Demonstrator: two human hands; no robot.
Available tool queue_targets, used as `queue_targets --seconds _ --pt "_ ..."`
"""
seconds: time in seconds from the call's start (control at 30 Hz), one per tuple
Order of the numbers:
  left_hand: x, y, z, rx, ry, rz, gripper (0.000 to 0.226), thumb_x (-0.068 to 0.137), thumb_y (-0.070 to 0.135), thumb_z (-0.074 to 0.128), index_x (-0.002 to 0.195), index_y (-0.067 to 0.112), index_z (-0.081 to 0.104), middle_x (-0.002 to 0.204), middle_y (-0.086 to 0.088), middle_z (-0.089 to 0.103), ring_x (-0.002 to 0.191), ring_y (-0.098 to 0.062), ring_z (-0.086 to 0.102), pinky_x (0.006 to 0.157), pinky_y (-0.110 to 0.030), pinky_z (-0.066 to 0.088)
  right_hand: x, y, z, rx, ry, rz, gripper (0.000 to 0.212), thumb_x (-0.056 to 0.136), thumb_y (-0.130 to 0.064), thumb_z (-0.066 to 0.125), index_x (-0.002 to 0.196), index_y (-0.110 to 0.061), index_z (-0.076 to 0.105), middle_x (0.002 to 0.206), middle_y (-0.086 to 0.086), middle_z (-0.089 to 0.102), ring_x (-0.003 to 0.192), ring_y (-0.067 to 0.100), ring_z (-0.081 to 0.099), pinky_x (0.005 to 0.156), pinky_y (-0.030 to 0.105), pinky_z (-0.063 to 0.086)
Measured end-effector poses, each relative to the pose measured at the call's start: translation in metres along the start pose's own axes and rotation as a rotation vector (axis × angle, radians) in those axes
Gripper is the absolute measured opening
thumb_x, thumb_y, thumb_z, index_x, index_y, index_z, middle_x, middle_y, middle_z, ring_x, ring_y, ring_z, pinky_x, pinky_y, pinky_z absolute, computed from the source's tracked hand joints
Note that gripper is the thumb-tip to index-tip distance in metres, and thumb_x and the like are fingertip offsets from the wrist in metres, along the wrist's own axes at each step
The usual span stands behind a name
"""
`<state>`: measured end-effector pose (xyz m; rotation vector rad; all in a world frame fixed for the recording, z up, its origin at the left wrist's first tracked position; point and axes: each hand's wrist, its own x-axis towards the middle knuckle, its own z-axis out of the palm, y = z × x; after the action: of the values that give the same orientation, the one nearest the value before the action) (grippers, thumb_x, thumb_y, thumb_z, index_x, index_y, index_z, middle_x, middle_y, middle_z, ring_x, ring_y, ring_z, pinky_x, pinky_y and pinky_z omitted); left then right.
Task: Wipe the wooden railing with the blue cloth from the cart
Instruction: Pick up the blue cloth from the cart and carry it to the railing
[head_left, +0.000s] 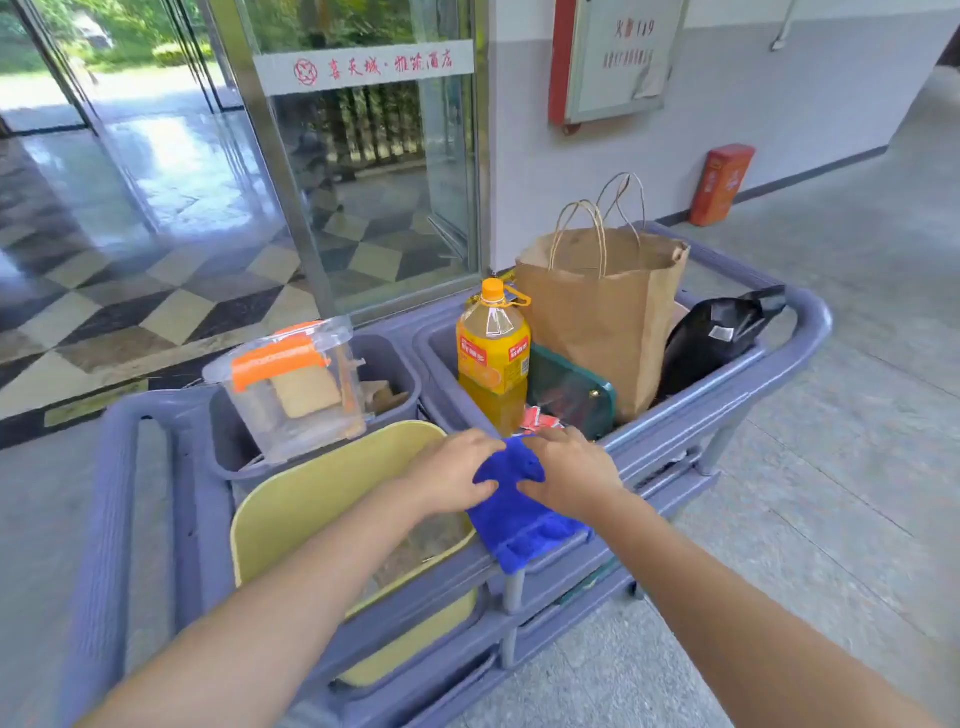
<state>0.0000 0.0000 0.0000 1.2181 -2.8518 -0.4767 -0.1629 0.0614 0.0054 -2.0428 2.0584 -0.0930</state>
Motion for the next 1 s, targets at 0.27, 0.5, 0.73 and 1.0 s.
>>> queue_targets --seconds 0.27,0.5,0.73,1.0 --pt "-0.005 -0.021 0.048 -0.092 -0.132 -0.009 0.063 0.087 0.042 0.049 0.142 0.028 0.02 0.157 -0.002 0.007 0.144 -0.02 -0.001 0.116 -0.041 0.017 -0.01 -0.013 0.031 -0.04 -0.012 0.075 0.053 0.085 -0.044 0.052 0.129 -0.016 0.044 0.139 0.003 0.046 0.125 0.028 0.037 0.095 0.041 0.04" --pt "-0.02 -0.021 0.06 -0.176 0.127 0.078 0.047 0.081 0.036 0.061 0.126 0.024 0.052 0.139 0.002 0.047 0.132 -0.016 0.031 0.11 -0.027 0.022 -0.037 -0.011 0.051 0.048 0.053 0.039 0.047 0.085 -0.036 0.053 0.13 -0.021 0.048 0.142 0.002 0.046 0.123 0.025 0.04 0.1 0.037 0.04" --pt "-0.026 -0.006 0.054 -0.238 0.236 0.147 0.022 0.08 0.021 0.062 0.101 0.016 0.064 0.106 0.003 0.065 0.105 -0.016 0.046 0.089 -0.02 0.035 -0.048 -0.018 0.061 0.185 0.302 0.047 0.024 0.081 -0.016 0.058 0.104 -0.019 0.066 0.109 -0.005 0.069 0.102 0.024 0.054 0.075 0.03 0.047" --pt "-0.006 0.024 0.01 -0.282 0.292 0.296 0.019 0.076 0.017 0.064 0.094 0.017 0.064 0.102 0.0 0.063 0.103 -0.016 0.045 0.087 -0.022 0.036 -0.06 -0.003 0.024 0.31 0.488 0.186 0.023 0.077 -0.014 0.062 0.097 -0.02 0.069 0.089 0.002 0.072 0.091 0.024 0.06 0.072 0.033 0.051"
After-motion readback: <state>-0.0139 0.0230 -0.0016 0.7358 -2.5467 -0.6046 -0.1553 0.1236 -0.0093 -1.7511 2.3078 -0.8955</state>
